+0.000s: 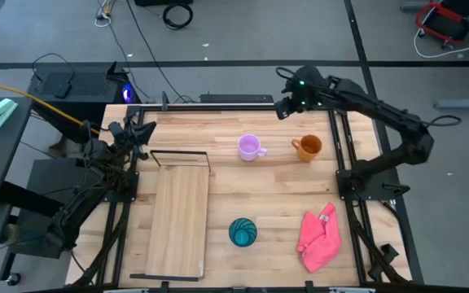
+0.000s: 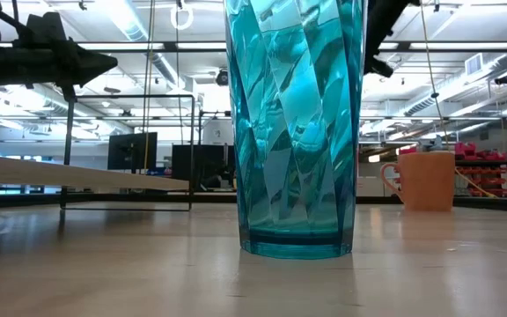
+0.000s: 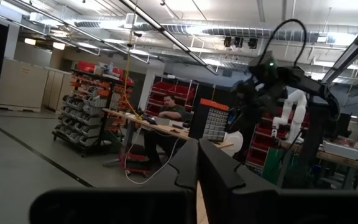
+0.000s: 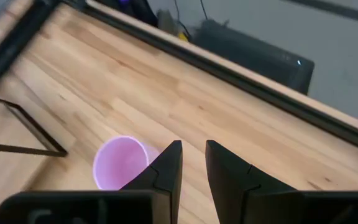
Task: Stack small to large cups/mugs on shelf
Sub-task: Put the purple mug on the shelf
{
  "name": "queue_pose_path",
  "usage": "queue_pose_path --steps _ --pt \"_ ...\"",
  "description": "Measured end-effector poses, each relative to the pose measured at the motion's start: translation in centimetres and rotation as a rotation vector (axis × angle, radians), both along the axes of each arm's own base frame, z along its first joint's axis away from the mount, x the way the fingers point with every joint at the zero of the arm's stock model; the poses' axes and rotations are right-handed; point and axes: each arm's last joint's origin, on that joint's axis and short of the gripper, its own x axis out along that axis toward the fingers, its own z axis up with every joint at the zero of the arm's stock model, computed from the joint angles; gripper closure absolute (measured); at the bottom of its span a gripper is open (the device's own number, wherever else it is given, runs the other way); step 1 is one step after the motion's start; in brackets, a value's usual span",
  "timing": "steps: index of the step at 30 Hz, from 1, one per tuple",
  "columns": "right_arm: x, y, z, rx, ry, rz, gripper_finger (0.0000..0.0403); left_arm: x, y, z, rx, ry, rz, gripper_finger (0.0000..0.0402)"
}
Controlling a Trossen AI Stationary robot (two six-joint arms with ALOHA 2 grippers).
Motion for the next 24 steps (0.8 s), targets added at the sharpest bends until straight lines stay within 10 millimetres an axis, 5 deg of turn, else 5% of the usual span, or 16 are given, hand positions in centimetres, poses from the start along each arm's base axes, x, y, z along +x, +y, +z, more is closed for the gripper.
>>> queue_pose_path --steps 10,24 --pt "3.8 -0.6 -4.0 0.118 0.11 0.134 0.0323 0.0 0.1 -0.2 -0.021 0.013 0.0 0.038" --pt "8.8 1.7 -8.2 0.105 0.213 0.35 0.0323 0.0 0.1 -0.2 -0.021 0.013 0.0 0.0381"
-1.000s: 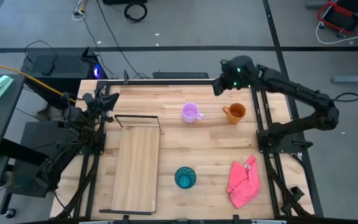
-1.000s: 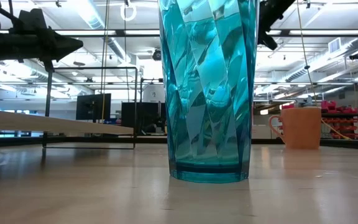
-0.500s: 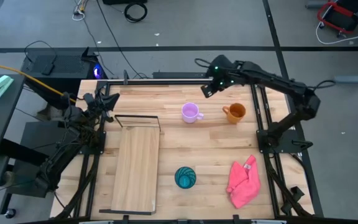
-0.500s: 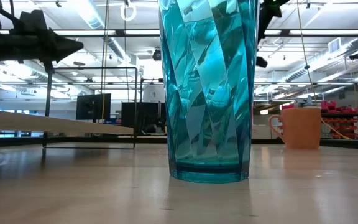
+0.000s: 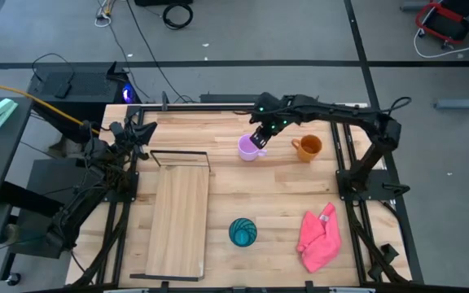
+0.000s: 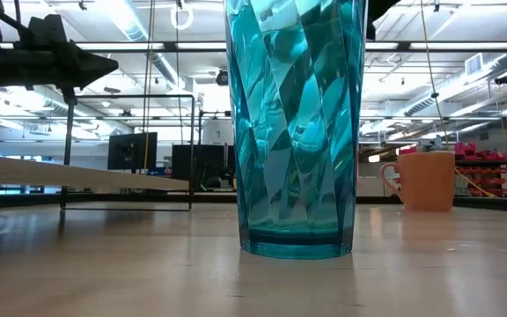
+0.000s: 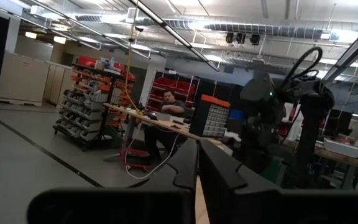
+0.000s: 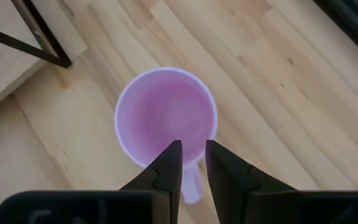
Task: Stack small to large cups/mugs on shelf
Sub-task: Put the purple mug on the shelf
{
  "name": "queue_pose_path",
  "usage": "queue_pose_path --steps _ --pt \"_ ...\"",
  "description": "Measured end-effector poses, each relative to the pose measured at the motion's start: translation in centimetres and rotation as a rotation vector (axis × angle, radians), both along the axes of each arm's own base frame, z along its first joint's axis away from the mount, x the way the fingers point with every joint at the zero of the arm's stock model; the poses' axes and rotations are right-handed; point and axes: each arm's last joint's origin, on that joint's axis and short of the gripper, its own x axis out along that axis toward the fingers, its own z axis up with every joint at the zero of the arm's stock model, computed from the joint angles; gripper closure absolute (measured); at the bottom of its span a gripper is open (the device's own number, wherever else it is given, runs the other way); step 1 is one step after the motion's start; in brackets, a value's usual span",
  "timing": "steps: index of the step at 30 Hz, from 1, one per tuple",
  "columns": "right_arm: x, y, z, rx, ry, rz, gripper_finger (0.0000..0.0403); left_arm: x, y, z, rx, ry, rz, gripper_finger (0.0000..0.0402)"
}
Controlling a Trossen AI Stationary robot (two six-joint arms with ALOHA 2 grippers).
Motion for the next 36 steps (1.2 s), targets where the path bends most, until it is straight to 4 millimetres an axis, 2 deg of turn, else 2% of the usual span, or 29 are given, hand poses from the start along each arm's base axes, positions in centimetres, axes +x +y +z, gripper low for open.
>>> queue_pose_path --steps 11,20,30,36 --pt "1.0 -1.1 -2.6 -0.004 0.076 -0.022 0.0323 0.0 0.0 -0.1 -0.005 0.004 0.0 0.0373" --pt "1.4 -1.3 -3.2 -0.003 0.078 -0.022 0.0323 0.0 0.0 -0.1 -0.008 0.009 0.001 0.0376" --pt "2.0 -1.7 -4.9 -0.005 0.119 -0.027 0.0323 0.0 0.1 -0.2 -0.016 0.014 0.0 0.037" --pt "2.1 -1.7 -4.8 -0.014 0.114 -0.025 0.0323 0.0 0.1 -0.2 -0.016 0.014 0.001 0.0366"
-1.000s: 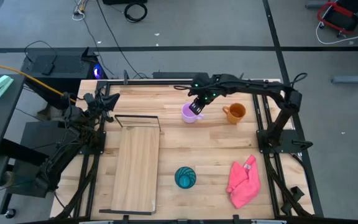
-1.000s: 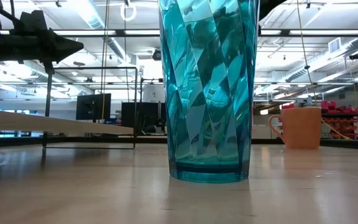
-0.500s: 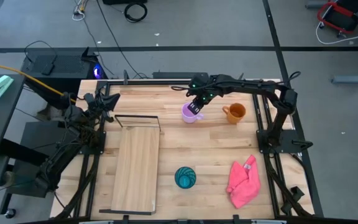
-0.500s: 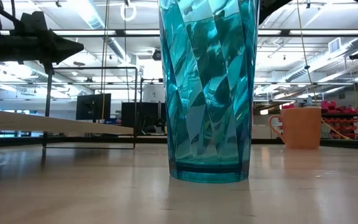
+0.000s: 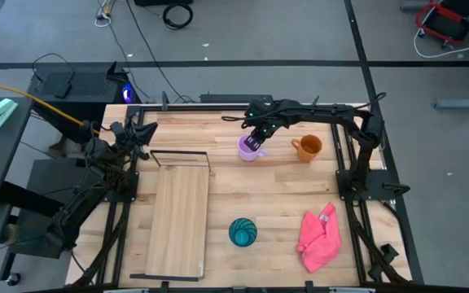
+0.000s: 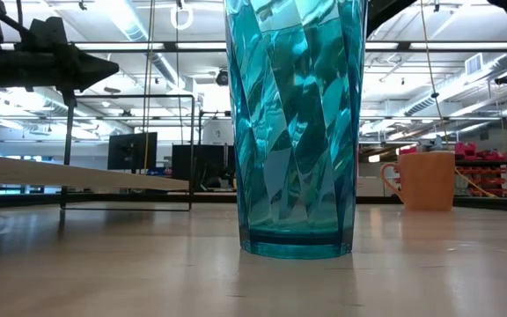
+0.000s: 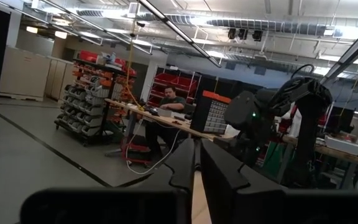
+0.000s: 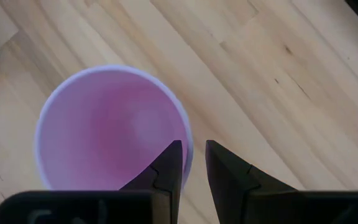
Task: Stack small to large cups/mugs on shelf
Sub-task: Put the purple mug on the shelf
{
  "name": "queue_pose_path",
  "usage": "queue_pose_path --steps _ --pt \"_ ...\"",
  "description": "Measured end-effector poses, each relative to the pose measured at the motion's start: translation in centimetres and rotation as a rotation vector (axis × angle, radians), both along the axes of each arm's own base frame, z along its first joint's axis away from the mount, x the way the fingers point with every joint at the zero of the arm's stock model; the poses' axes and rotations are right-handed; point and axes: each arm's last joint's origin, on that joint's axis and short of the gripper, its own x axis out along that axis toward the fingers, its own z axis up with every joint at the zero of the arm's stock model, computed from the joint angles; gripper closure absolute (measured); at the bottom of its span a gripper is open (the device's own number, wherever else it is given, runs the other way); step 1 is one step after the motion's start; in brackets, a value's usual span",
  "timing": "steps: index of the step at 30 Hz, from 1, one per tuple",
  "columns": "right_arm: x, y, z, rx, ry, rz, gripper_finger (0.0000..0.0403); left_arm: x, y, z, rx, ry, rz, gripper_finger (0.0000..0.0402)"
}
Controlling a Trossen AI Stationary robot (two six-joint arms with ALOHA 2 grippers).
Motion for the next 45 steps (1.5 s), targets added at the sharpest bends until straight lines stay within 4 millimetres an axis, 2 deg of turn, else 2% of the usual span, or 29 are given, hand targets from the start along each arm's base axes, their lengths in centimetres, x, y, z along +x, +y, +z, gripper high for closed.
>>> queue_pose_path --steps 12,24,36,40,45 --pt "-0.1 0.0 -0.4 0.008 0.009 -0.019 0.0325 0.0 0.0 0.0 -0.004 0.0 0.0 0.0368" --pt "-0.1 0.0 -0.4 0.011 0.007 -0.026 0.0392 0.0 0.0 0.0 -0.005 -0.001 -0.001 0.0378" --pt "0.2 0.2 -0.3 -0.034 0.002 0.083 0.0397 0.0 0.0 0.0 -0.011 -0.005 -0.003 0.0373" --pt "0.2 0.2 1.0 -0.046 -0.019 0.082 0.0398 0.0 0.0 0.0 -0.011 -0.005 -0.003 0.0377" --pt "0.5 0.4 4.3 -0.065 -0.06 0.09 0.04 0.0 0.0 0.0 -0.011 -0.005 -0.003 0.0385"
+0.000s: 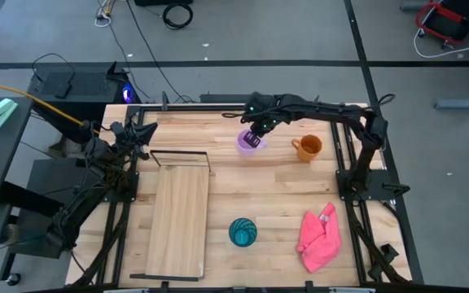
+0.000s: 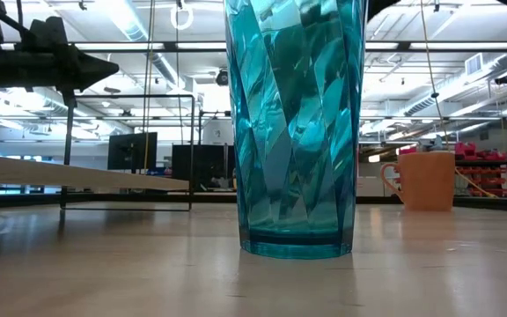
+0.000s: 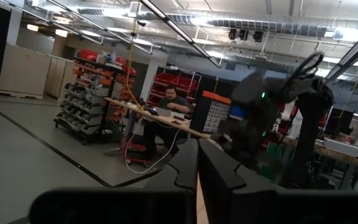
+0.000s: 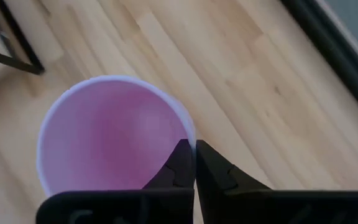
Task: Stack small to large cups/mugs on shelf
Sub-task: Put the purple mug on the shelf
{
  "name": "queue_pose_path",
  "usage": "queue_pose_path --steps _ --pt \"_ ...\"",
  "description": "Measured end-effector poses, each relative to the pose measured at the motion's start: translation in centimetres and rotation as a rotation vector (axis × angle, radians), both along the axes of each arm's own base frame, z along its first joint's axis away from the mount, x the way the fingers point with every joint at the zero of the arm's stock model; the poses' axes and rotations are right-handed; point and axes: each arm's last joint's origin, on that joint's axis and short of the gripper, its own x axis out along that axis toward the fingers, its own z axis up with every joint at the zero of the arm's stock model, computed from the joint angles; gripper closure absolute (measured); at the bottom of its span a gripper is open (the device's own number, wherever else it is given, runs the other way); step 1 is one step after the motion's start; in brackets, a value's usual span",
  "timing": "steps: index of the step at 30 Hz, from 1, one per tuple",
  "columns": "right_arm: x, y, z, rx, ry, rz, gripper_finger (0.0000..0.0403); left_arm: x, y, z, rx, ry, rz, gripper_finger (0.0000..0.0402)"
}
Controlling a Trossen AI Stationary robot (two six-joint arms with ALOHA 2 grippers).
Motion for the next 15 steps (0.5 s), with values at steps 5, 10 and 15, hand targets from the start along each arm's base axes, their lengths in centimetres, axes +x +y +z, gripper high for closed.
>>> queue_pose_path --steps 5,10,15 --pt "0.5 0.9 4.2 -0.021 -0.049 0.027 0.04 0.0 0.0 0.0 -0.005 0.002 0.0 0.0381" --pt "1.1 2.9 8.6 -0.05 -0.129 0.082 0.04 0.0 0.0 0.0 -0.004 0.002 0.0 0.0376" --pt "1.4 5.3 12.4 -0.073 -0.227 0.136 0.04 0.0 0.0 0.0 -0.005 0.002 0.0 0.0377"
